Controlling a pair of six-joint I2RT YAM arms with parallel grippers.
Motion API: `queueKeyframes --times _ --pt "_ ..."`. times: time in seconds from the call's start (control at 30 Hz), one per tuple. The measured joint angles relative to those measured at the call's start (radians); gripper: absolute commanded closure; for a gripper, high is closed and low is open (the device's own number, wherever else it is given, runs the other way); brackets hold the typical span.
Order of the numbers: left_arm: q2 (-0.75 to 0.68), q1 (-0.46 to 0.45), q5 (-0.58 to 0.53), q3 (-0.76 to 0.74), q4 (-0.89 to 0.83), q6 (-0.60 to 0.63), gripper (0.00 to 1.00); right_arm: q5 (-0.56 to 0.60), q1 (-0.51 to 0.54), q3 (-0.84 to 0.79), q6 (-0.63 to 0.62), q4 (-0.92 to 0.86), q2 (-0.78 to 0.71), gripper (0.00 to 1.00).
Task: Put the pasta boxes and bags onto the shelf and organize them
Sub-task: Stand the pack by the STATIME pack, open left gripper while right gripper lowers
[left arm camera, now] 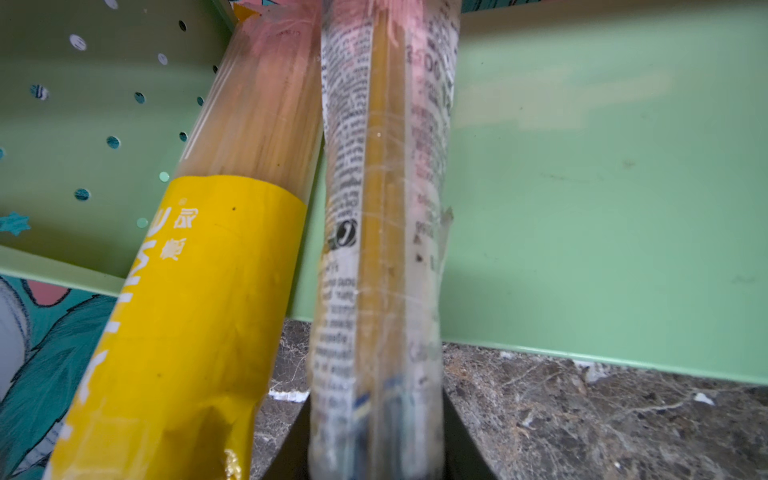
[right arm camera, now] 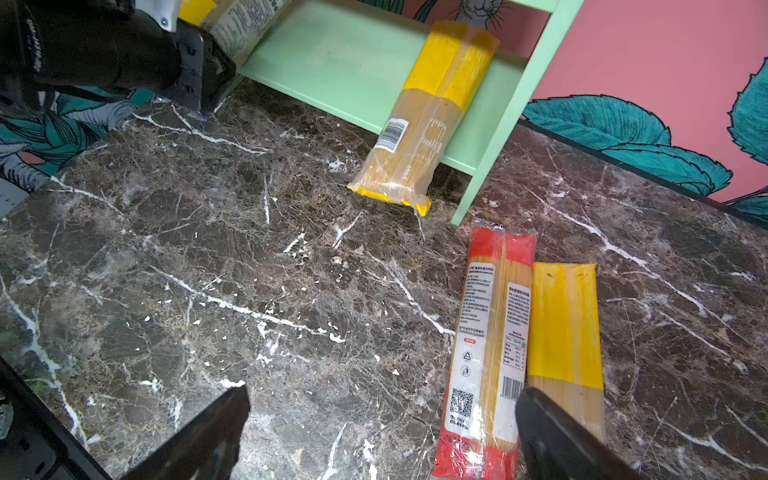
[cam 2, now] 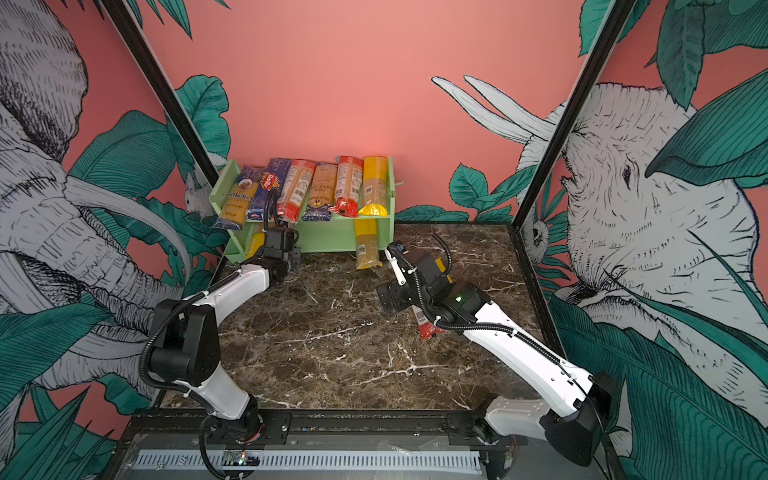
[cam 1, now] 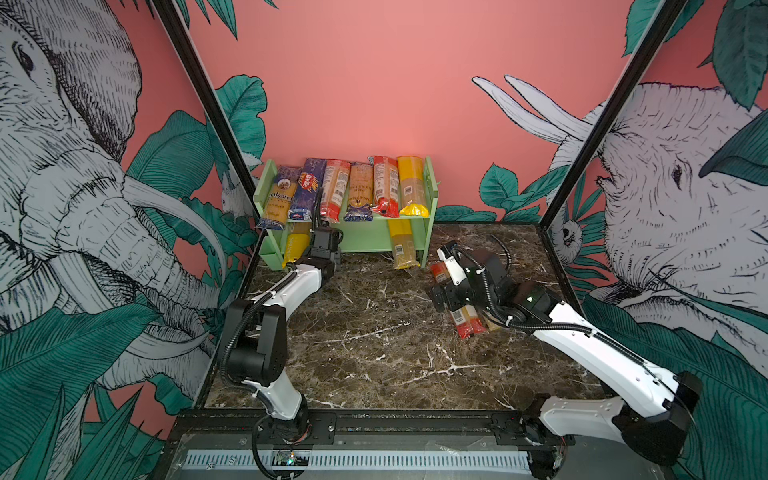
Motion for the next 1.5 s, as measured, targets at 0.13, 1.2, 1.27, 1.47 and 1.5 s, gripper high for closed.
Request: queueKeyframes --times 0.13,1.2,1.27,1.47,1.5 --pt "0.014 0.009 0.003 0.010 0.009 0.005 1.00 0.006 -0.002 0.008 0.000 -0.007 0.002 0.01" --pt "-0.150 0.003 0.055 -0.061 0.069 -0.064 0.25 -0.009 -0.003 -0.016 0.025 -0.038 -0.020 0.01" --pt "-0.185 -0.001 0.055 -0.077 0.070 -0.071 0.24 -0.011 -0.003 -0.042 0.033 -0.037 -0.036 0.01" --pt "-0.278 -0.032 0.051 -0.155 0.066 -0.100 0.23 -0.002 -0.003 -0.117 0.042 -0.024 -0.057 0.01" --pt "-0.290 -0.044 0.048 -0.167 0.066 -0.104 0.22 0.002 -0.003 -0.132 0.045 -0.020 -0.057 0.01"
